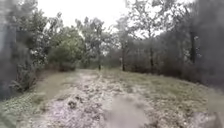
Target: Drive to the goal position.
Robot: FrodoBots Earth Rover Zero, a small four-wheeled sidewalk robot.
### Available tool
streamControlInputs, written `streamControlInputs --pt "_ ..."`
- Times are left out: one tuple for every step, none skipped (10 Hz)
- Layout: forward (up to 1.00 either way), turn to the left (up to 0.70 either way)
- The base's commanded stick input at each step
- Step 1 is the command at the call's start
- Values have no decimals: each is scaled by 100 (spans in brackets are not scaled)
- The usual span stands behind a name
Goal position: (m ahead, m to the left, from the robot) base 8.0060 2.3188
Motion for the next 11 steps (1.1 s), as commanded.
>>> streamControlInputs --pt "70 0" --pt "70 0" --pt "70 0" --pt "70 0" --pt "70 0" --pt "70 10" --pt "70 26" --pt "70 35" --pt "70 35" --pt "70 0" --pt "70 0"
